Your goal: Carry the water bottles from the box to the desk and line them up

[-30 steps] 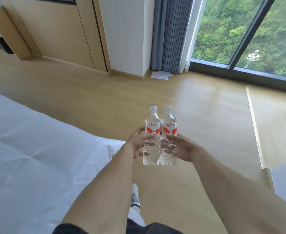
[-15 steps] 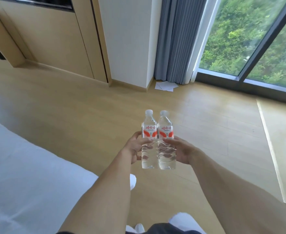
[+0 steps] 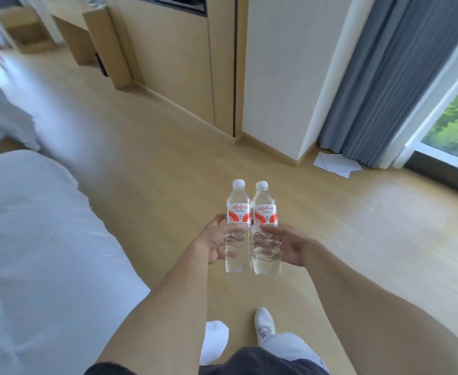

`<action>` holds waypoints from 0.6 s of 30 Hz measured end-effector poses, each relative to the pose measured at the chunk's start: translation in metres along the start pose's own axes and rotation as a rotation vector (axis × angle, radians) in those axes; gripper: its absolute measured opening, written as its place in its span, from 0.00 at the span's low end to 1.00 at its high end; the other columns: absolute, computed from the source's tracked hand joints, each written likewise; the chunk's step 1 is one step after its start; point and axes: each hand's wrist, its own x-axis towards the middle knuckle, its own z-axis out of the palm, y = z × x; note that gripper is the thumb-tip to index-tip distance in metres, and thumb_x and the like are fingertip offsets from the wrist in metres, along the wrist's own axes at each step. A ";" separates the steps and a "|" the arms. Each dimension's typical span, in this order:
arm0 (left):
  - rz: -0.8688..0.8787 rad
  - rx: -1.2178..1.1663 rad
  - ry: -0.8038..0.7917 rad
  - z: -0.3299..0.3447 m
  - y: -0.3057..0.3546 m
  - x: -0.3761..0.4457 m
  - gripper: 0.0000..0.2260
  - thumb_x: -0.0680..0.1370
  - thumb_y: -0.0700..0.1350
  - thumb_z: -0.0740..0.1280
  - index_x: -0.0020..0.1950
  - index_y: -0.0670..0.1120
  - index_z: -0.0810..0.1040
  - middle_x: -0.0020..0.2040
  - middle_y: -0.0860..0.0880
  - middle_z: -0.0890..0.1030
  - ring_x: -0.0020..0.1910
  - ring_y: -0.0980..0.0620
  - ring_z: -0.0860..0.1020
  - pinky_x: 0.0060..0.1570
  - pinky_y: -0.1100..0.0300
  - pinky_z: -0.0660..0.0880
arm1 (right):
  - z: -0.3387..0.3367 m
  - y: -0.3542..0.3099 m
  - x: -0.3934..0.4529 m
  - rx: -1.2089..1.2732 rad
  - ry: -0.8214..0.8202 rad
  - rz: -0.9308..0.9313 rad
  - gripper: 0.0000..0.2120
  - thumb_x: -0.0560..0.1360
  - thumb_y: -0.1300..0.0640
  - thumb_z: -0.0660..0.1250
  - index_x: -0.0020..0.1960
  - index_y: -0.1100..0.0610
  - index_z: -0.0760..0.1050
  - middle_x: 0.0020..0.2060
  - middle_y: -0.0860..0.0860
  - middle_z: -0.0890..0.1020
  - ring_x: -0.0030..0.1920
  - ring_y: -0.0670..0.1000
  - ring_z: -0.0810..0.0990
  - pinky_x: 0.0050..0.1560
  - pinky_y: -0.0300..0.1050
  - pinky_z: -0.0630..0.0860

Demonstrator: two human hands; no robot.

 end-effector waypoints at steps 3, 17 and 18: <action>-0.001 -0.051 0.061 0.006 0.028 0.025 0.25 0.65 0.48 0.83 0.60 0.58 0.78 0.46 0.49 0.87 0.47 0.48 0.85 0.38 0.49 0.81 | -0.011 -0.041 0.035 -0.069 -0.042 0.032 0.29 0.64 0.56 0.76 0.62 0.62 0.76 0.53 0.63 0.82 0.55 0.62 0.79 0.70 0.67 0.68; 0.005 -0.234 0.246 -0.039 0.112 0.114 0.28 0.61 0.52 0.82 0.59 0.56 0.79 0.45 0.49 0.87 0.46 0.48 0.85 0.48 0.38 0.82 | 0.015 -0.152 0.186 -0.205 -0.279 0.169 0.27 0.67 0.55 0.75 0.65 0.62 0.77 0.50 0.59 0.85 0.46 0.58 0.86 0.47 0.53 0.83; 0.005 -0.246 0.249 -0.048 0.118 0.122 0.27 0.61 0.52 0.82 0.59 0.56 0.79 0.43 0.50 0.87 0.45 0.49 0.84 0.48 0.37 0.82 | 0.022 -0.158 0.198 -0.219 -0.271 0.176 0.29 0.67 0.55 0.75 0.66 0.63 0.76 0.51 0.59 0.85 0.48 0.58 0.85 0.51 0.56 0.82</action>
